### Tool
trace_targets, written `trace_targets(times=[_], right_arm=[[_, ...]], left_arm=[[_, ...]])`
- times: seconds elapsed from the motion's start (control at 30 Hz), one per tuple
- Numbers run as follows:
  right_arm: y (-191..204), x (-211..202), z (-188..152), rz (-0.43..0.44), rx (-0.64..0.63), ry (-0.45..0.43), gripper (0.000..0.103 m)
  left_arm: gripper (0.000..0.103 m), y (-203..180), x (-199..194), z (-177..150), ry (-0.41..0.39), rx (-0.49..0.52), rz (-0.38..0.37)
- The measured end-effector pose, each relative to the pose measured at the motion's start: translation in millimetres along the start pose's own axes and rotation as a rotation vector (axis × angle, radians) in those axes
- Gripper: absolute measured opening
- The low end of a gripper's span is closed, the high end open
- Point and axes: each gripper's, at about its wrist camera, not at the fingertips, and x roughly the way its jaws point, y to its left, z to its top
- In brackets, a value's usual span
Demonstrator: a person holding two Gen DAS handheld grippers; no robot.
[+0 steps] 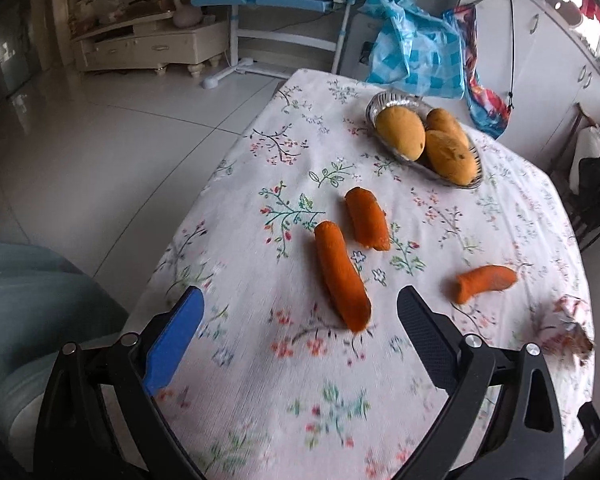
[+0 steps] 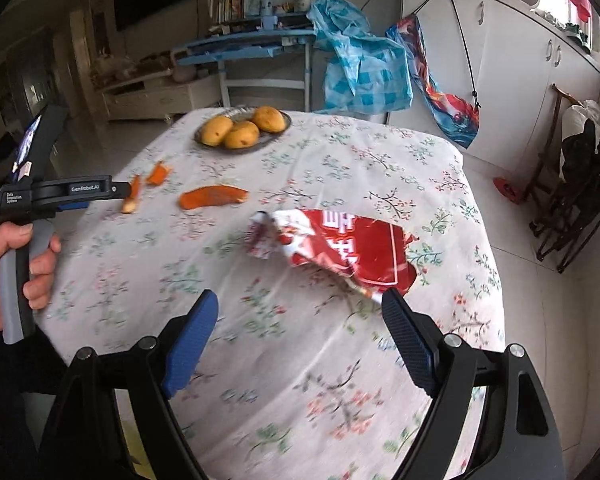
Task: Collect trash
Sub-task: 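Grasp the red snack wrapper with the right tool while the left grasps a carrot, then carry wrapper and carrot over the basin and open both tools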
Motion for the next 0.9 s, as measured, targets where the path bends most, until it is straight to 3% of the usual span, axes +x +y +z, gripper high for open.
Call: trace_targets(times=[0.1, 0.2, 0.3, 0.33, 0.37, 0.47, 0.5, 0.6, 0.9], right_arm=[[-4.2, 9.8, 1.9, -0.001, -0.009, 0.022, 0.080], [-5.2, 19.2, 6.4, -0.011, -0.035, 0.042, 0.080], [-6.9, 30.8, 13.6, -0.023, -0.063, 0.053, 0.077], [-7.1, 33.5, 15.7, -0.025, -0.072, 0.053, 0.073], [-6.7, 35.9, 17.3, -0.028, -0.084, 0.057, 0.062], [-7.7, 42.3, 20.0, -0.011, -0.090, 0.074, 0.026], [-7.4, 41.7, 20.5, -0.005, -0.088, 0.072, 0.019], [-4.9, 32.4, 22.1, 0.030, -0.076, 0.040, 0.010], [6.6, -1.6, 16.6, 0.182, 0.012, -0.045, 0.005]], left_arm=[[0.088, -4.4, 9.0, 2.1, 0.000, 0.027, 0.032], [0.076, -11.0, 12.4, 4.8, -0.018, 0.072, 0.065], [0.046, -12.1, 10.4, 6.6, -0.034, 0.096, 0.058], [0.027, -10.8, 9.0, 6.9, -0.031, 0.095, 0.028], [0.017, -10.2, 8.5, 6.9, -0.021, 0.094, 0.006], [0.016, -8.0, 4.8, 3.1, -0.005, 0.099, -0.030], [0.015, -7.8, 2.2, 0.8, 0.000, 0.100, -0.042], [0.015, -8.9, -12.8, -7.4, -0.011, 0.121, -0.064], [0.015, -3.4, -68.6, -36.4, -0.082, 0.165, -0.071]])
